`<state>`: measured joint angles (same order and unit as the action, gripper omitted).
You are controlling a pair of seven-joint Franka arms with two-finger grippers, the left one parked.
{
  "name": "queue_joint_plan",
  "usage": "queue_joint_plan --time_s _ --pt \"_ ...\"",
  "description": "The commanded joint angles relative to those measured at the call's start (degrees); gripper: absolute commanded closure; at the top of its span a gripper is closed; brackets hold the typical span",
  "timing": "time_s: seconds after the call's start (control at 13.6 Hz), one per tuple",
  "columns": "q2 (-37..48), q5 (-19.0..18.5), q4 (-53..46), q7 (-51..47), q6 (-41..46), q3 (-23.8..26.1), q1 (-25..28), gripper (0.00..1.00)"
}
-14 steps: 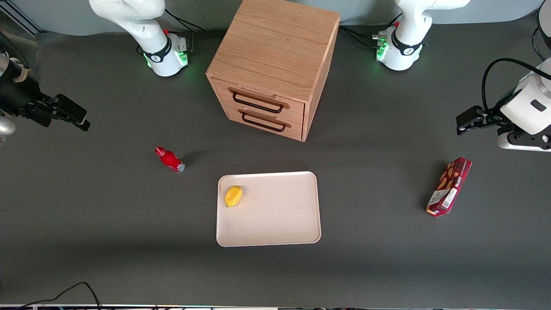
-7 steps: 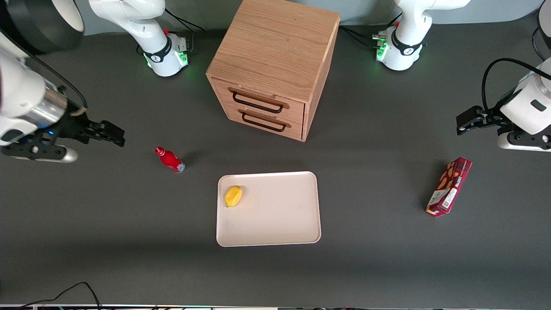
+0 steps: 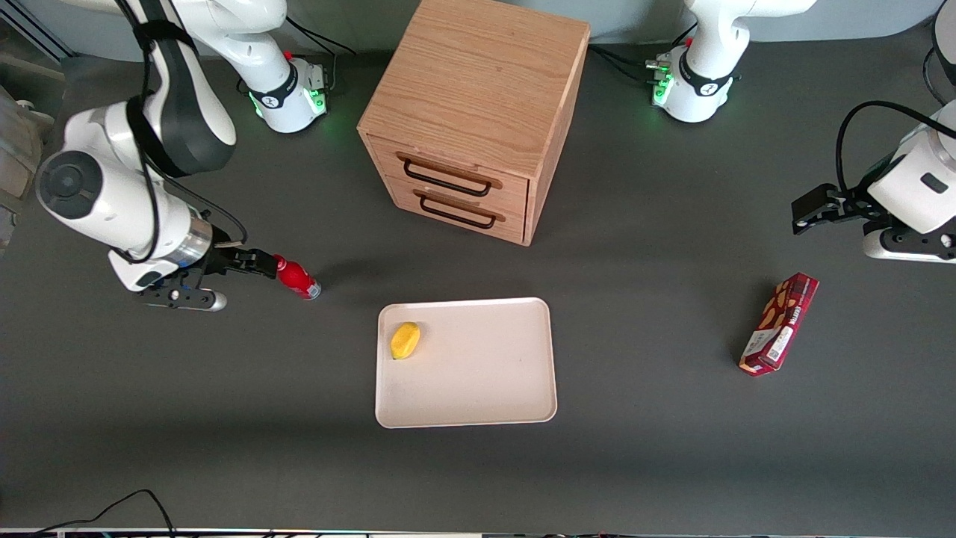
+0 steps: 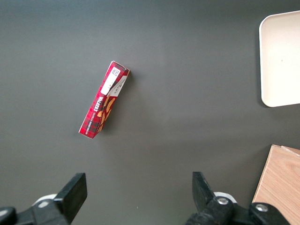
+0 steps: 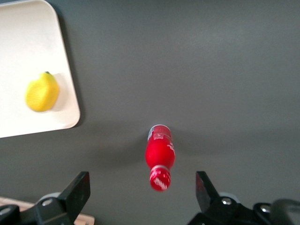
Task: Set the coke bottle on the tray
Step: 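Close the right gripper around the bottle's cap end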
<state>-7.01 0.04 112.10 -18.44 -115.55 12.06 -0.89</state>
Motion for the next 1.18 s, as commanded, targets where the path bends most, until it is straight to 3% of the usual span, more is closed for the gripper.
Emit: queue_joint_plan --time_s 0.0,0.52,0.66,0.74,0.96,1.03,1.11 --pt "2.35 1.1 8.47 -0.45 -7.39 0.34 -0.43 0.0" --pt "1.91 2.68 14.29 -0.45 -13.12 0.42 -0.43 0.0" --pt "1.74 2.68 14.46 -0.45 -13.04 0.42 -0.43 0.06" --pt "1.74 2.77 14.81 -0.37 -13.04 0.42 -0.43 0.21" --pt "0.95 2.68 14.82 -0.37 -12.77 0.42 -0.25 0.84" --pt "0.95 2.77 14.82 -0.37 -12.77 0.42 -0.25 1.0" --pt "0.95 2.77 14.82 -0.37 -12.68 0.42 -0.16 1.0"
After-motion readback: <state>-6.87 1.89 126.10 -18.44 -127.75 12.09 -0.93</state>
